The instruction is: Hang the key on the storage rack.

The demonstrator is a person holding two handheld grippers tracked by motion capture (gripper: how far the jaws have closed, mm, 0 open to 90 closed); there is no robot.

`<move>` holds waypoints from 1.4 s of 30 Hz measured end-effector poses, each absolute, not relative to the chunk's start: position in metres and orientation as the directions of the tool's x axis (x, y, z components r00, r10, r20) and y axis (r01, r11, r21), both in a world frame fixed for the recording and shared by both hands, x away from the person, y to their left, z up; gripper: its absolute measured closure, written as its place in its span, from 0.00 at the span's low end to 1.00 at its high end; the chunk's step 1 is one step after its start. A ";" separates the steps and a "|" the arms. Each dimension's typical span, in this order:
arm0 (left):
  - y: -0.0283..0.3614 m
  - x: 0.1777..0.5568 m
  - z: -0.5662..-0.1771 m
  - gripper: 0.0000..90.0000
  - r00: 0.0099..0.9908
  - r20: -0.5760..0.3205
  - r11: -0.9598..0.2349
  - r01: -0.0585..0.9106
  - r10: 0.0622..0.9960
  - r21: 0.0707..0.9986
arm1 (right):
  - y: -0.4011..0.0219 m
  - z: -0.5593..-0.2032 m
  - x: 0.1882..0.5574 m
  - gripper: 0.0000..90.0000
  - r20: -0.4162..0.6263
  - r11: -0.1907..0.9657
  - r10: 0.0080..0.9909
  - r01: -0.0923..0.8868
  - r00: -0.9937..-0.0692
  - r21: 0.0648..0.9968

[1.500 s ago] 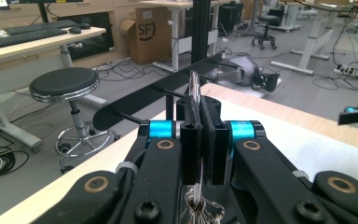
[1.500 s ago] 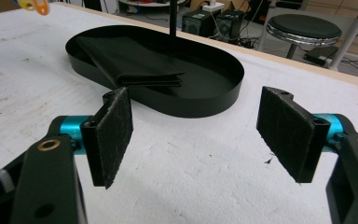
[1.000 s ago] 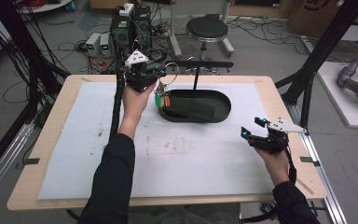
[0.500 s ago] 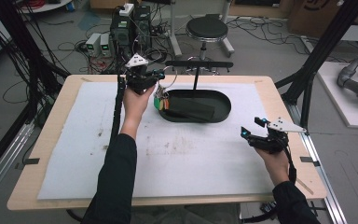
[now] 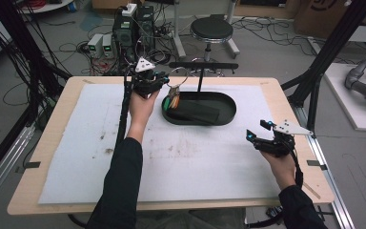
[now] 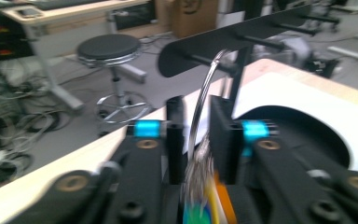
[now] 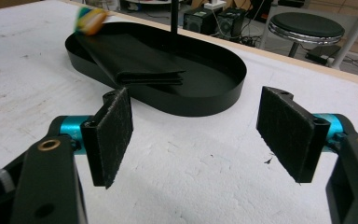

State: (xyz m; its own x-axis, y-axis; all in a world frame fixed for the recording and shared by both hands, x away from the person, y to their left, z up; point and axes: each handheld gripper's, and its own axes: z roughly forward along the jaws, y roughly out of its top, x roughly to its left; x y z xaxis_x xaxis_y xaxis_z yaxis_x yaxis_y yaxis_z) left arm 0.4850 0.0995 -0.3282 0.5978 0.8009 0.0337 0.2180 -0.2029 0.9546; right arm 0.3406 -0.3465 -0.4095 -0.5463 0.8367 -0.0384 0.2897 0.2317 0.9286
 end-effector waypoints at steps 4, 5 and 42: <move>0.103 0.472 -0.325 0.60 0.565 0.116 -0.263 0.185 0.817 0.947 | -0.346 -0.410 0.341 0.30 -0.034 0.230 0.836 0.293 -0.547 0.928; 0.104 0.467 -0.324 0.56 0.562 0.131 -0.274 0.177 0.816 0.945 | -0.346 -0.410 0.341 0.30 -0.033 0.228 0.837 0.295 -0.546 0.928; 0.225 0.294 -0.400 0.29 0.622 0.072 -0.222 0.167 0.780 0.961 | -0.351 -0.403 0.337 0.30 -0.012 0.174 0.874 0.291 -0.485 0.941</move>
State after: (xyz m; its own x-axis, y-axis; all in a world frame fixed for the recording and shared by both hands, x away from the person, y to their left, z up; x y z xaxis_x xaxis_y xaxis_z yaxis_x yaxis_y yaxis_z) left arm 0.2936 0.2250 -0.4004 0.6221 0.7797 0.0717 0.1675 -0.2219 0.9606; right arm 0.3372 -0.3507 -0.4035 -0.4849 0.8745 -0.0116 0.2907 0.1737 0.9409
